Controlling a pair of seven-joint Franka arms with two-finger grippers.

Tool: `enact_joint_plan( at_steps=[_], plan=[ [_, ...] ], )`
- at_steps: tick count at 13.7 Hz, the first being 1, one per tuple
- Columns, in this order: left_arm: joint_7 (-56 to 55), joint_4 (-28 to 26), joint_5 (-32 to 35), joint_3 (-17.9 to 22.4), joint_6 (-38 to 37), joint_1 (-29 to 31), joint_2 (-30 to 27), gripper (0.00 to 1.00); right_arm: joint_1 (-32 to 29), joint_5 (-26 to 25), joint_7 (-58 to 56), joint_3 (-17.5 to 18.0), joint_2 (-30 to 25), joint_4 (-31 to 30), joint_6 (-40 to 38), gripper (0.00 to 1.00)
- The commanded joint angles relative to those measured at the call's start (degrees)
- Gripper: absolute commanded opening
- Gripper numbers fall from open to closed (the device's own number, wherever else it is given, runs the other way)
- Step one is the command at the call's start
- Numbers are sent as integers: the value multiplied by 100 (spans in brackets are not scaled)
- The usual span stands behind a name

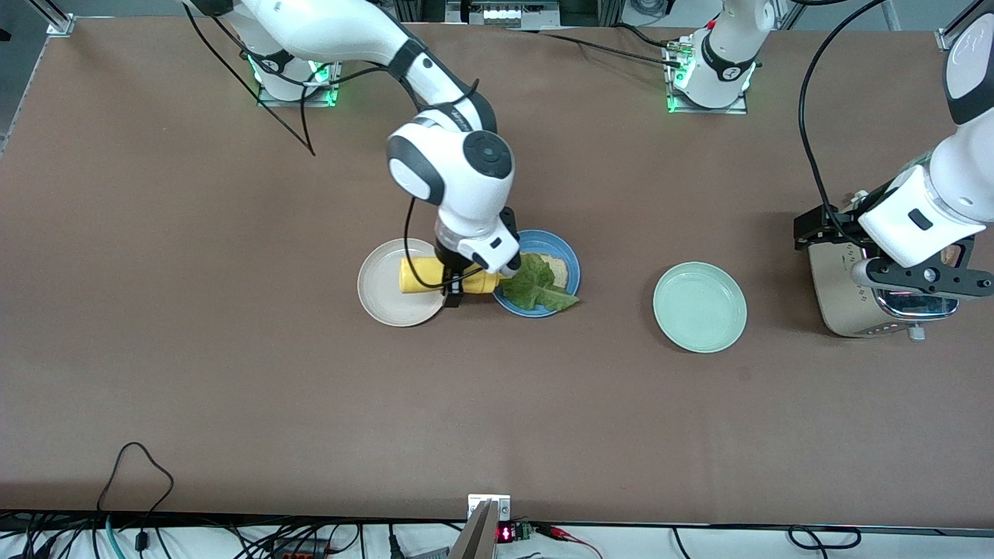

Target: Make sandwich in blue plate with both arms

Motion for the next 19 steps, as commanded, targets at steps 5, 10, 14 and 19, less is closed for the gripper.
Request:
enact_joint_plan(
  at_steps=[5,10,14,19],
  plan=[
    [-29,17,-74,-29,-71,39,-20,100,67,-259,19,-62,17,89,-57,31],
    [-29,17,-74,-29,-70,48,-20,100,-143,-180,-86,-71,-149,115,-311,31],
    [-29,8,-74,-29,-71,48,-20,100,-1056,1302,-1199,-1,-878,1,-514,31],
    [-29,8,-74,-29,-71,48,-20,100,-2601,3629,-3377,8,-1871,-806,-470,31]
  ],
)
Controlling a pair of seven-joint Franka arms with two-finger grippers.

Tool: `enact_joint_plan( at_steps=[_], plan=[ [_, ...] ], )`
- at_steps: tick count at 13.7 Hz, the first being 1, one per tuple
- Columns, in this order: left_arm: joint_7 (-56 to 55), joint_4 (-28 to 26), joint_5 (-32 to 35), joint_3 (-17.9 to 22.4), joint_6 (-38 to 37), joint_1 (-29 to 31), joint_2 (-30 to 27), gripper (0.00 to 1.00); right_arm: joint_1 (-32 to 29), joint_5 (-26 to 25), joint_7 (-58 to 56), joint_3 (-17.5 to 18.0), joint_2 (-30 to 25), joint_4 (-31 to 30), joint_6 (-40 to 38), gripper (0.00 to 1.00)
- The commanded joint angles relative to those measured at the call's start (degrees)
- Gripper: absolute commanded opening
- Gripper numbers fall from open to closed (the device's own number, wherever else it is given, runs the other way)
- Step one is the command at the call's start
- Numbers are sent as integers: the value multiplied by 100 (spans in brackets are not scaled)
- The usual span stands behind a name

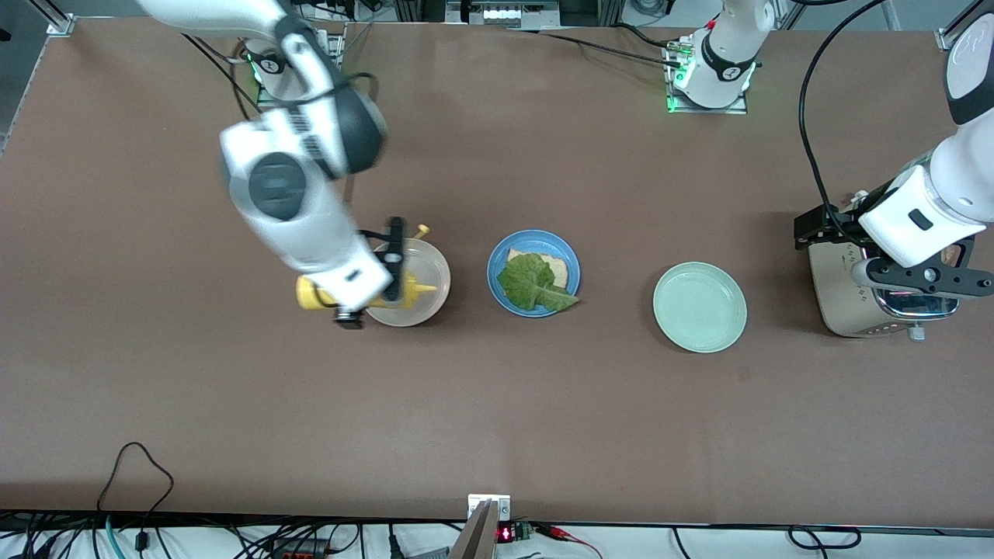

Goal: Make sandwich in blue plate with both arms
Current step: 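Set the mustard bottle down while the left gripper reaches the toaster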

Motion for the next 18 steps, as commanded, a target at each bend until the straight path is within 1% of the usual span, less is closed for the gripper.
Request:
enact_joint_plan(
  at_steps=[1,4,6,7,8,9,12,13,15,17,18],
  plan=[
    [-21,17,-74,-29,-57,45,-20,100,-946,1280,-1252,125,-608,-803,25,31],
    [-21,8,-74,-29,-65,45,-20,100,-1904,2607,-2527,125,-759,-1322,-37,31],
    [-21,8,-74,14,-57,53,-20,100,-2510,3608,-3397,125,-654,-1594,-185,31],
    [-12,8,-65,32,-57,175,-11,100,-2792,4092,-3740,116,-592,-1770,-308,31],
    [14,0,-65,24,-57,333,-2,100,-3082,4532,-4083,116,-461,-1910,-492,31],
    [84,-18,-56,24,-57,430,24,100,-3355,4824,-4400,116,-251,-1938,-685,31],
    [93,-53,5,32,-65,922,182,100,-4076,5519,-5323,116,513,-1938,-1300,33],
    [102,-53,40,41,-57,1028,243,100,-4252,5652,-5552,116,759,-1912,-1494,33],
    [137,-132,268,50,-39,1335,410,100,-4473,5837,-5965,116,1094,-1894,-1758,33],
    [714,-281,313,59,66,1731,525,100,-4614,6047,-6632,116,1533,-1886,-1795,33],
    [1022,-395,339,50,240,1985,577,100,-4623,6196,-6975,116,1735,-1877,-1795,33]
  ],
)
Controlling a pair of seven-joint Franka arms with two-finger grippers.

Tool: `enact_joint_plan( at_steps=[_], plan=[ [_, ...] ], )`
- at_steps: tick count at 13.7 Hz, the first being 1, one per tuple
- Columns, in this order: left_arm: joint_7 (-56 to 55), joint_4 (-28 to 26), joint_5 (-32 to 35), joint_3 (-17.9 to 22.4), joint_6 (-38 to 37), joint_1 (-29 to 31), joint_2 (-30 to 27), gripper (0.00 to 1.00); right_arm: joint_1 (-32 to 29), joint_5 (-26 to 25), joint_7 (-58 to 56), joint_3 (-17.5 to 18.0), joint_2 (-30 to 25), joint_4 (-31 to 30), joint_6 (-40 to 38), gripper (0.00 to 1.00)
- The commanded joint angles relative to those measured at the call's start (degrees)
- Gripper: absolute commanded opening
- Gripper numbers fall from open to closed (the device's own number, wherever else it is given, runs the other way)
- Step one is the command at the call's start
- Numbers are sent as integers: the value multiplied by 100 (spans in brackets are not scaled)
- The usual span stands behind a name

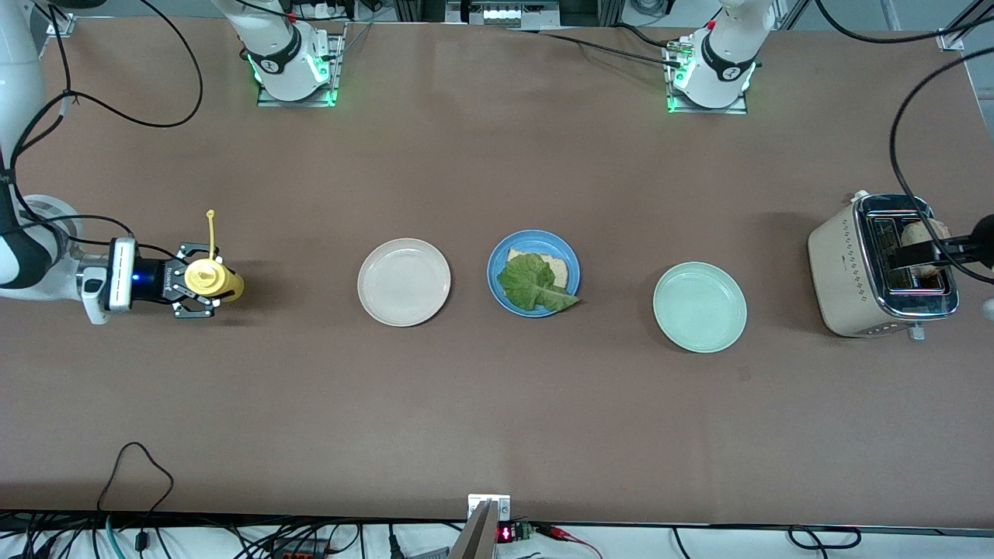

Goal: Make sandwich in blue plate with both arms
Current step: 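Set the mustard bottle down while the left gripper reaches the toaster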

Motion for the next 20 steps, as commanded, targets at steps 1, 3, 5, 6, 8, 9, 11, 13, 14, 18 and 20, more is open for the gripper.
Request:
enact_joint_plan(
  at_steps=[1,3,5,6,8,9,11,13,14,18,20],
  plan=[
    [964,-342,114,-75,412,593,50,100,-111,353,-697,135,453,143,-172,33],
    [1477,-658,105,-75,817,910,59,100,-111,519,-900,135,664,169,-304,33],
    [1557,-1044,105,-84,1055,1244,59,100,-119,556,-1032,126,814,222,-304,33],
    [1557,-1194,105,-75,1039,1332,50,100,-137,556,-1094,126,875,222,-304,34],
    [1566,-1397,105,-84,1100,1535,76,100,-198,556,-1182,126,1051,222,-313,45],
    [1574,-1476,105,-84,1248,1605,146,100,-207,556,-1200,126,1061,222,-313,59],
    [1705,-1661,114,-84,1512,1729,147,99,-234,512,-1165,117,1017,370,-331,80],
    [2048,-1775,114,-84,1539,1825,155,86,-303,241,-1156,82,999,608,-401,100],
    [2232,-1837,114,-75,1583,1843,173,75,-382,4,-1104,82,964,687,-401,100],
    [2339,-1916,114,-84,1531,1992,173,20,-725,-665,-1016,64,657,714,-401,100],
    [2339,-1916,105,-84,1478,2001,173,8,-805,-1112,-718,-40,403,801,-383,100]
  ],
)
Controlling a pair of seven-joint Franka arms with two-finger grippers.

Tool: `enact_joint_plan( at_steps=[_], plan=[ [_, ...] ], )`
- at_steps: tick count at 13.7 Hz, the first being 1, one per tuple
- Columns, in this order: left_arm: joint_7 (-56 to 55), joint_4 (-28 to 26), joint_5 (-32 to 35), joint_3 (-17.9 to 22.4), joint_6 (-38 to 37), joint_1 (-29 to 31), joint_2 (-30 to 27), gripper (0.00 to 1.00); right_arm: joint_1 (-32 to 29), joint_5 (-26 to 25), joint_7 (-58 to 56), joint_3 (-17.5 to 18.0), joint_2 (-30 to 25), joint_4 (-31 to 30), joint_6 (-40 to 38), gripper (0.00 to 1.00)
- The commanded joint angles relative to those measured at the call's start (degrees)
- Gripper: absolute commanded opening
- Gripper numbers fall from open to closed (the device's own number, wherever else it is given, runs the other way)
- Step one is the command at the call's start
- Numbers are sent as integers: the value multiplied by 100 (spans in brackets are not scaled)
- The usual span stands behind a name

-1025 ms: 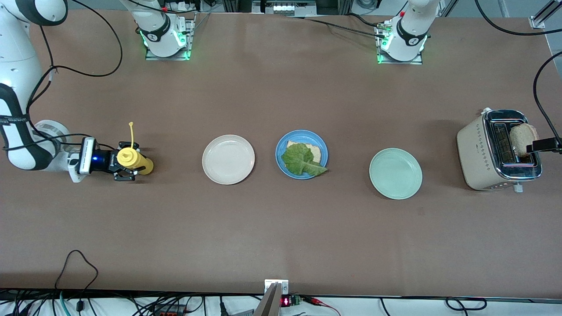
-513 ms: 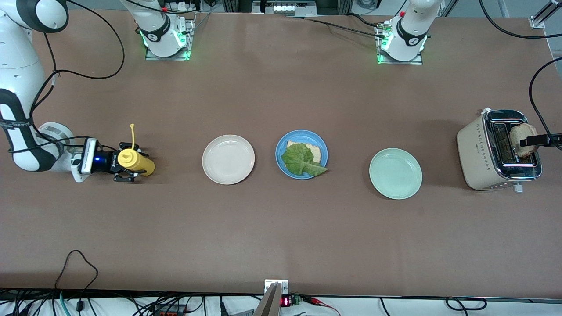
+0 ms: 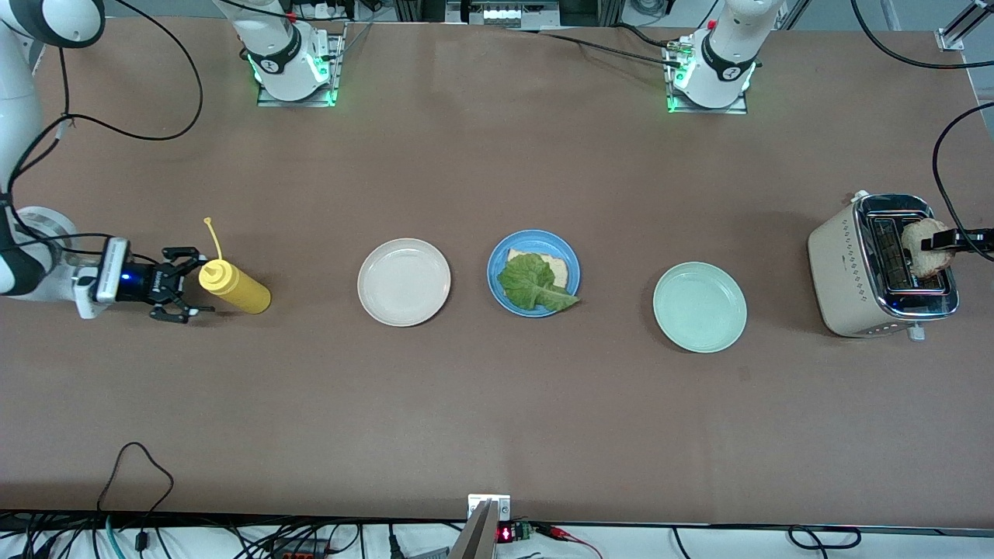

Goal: Make sandwich in blue plate with both arms
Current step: 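Release the mustard while the left gripper lifts the second toast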

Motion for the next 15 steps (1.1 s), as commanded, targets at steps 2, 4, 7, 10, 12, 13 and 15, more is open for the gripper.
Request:
enact_joint_plan(
  at_steps=[2,4,7,10,12,13,15],
  plan=[
    [111,-60,91,-93,-148,64,-105,1,-65,-762,724,-185,-720,88,16,100],
    [120,19,91,-137,-332,64,-132,1,-21,-1183,1304,-221,-1238,88,322,100],
    [120,203,73,-181,-719,29,-517,1,242,-1887,2358,-213,-1950,79,674,100],
    [163,764,82,-252,-1456,29,-598,1,663,-2720,3684,-213,-2689,70,895,100],
    [549,1142,21,-295,-1817,11,-606,1,962,-3249,4756,-213,-3155,61,983,100],
    [577,1336,12,-461,-1949,11,-598,1,1120,-3538,5283,-213,-3331,70,992,100],
    [515,1504,3,-743,-2169,11,-598,1,1419,-3918,6285,-204,-3648,70,1009,100]
  ],
)
